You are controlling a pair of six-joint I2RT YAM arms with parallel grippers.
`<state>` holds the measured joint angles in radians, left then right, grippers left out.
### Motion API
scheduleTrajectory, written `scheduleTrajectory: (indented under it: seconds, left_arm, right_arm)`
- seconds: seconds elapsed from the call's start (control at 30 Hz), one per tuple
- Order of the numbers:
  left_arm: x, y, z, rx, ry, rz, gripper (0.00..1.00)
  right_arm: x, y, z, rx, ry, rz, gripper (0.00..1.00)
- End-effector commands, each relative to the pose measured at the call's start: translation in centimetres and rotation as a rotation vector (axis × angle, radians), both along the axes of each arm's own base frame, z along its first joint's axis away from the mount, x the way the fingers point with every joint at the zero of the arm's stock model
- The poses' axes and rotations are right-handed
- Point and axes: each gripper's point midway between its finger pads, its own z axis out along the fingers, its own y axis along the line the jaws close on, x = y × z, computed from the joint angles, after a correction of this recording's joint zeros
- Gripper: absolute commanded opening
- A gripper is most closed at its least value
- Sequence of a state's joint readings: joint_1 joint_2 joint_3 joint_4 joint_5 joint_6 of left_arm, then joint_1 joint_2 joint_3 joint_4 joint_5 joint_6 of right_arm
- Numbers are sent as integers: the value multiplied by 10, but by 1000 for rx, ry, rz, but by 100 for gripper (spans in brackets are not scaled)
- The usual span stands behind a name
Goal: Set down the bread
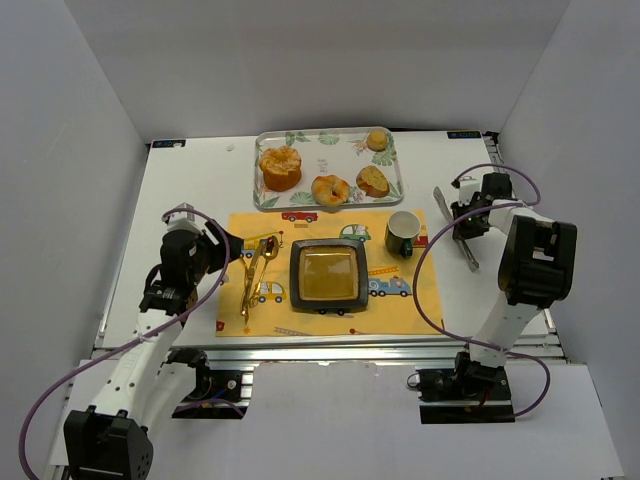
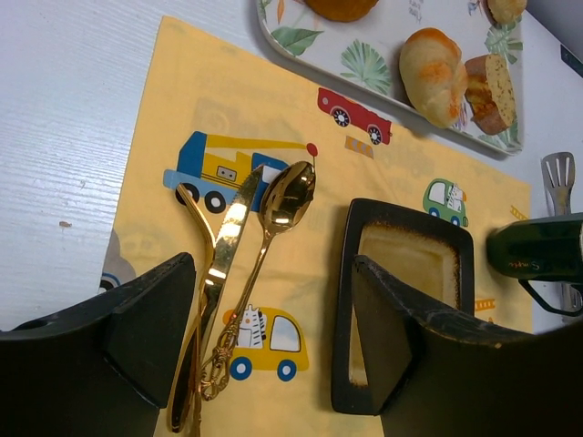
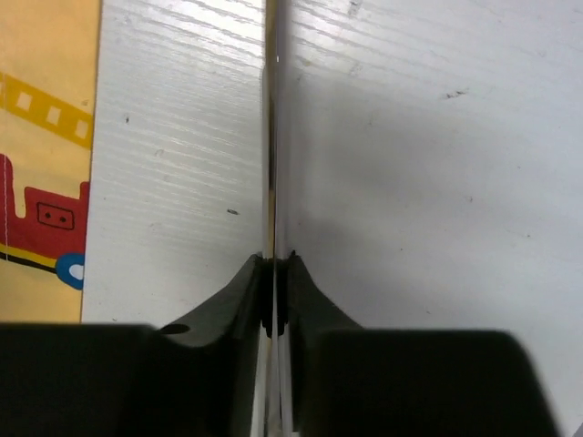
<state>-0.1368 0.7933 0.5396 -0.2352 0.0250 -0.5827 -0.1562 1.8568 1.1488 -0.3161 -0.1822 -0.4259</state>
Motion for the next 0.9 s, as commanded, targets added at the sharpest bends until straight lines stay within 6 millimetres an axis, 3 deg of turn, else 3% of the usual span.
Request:
scheduleTrajectory:
  seconds: [0.0, 0.07, 0.17, 0.27, 0.47, 0.5, 0.67, 0.7, 0.73, 0.77, 0.87]
  left_arm:
    - [5, 2, 19, -4, -52, 13, 79]
    - [5, 1, 20, -7, -56, 9, 79]
    - [9, 0, 23, -3, -59, 5, 79]
    - [14, -3, 24, -7, -59, -12, 79]
    - [23, -9, 25, -26, -58, -30, 79]
    - [24, -9, 28, -27, -61, -28, 79]
    - [24, -10, 32, -42, -70, -22, 79]
    - [25, -10, 32, -45, -71, -20, 79]
    - [25, -11, 33, -51, -72, -22, 79]
    - [26, -11, 35, -59, -80, -18, 79]
    - [28, -10, 38, -68, -84, -4, 79]
  right_arm:
    - [-27, -4, -21, 18, 114, 14, 12]
    - [-18, -4, -6, 11, 58, 34, 7]
    - [7, 3, 44, 14, -89, 107, 5]
    - [36, 19, 95, -26, -223, 210, 14]
    - [87, 55, 140, -2, -294, 285, 26]
    - [108, 62, 155, 13, -325, 292, 27]
    - [140, 96, 172, 130, -314, 291, 33]
    - [146, 98, 158, 154, -280, 283, 34]
    - [157, 103, 177, 180, -322, 291, 34]
    - [161, 128, 167, 234, -285, 302, 36]
    - [173, 136, 171, 283, -317, 284, 38]
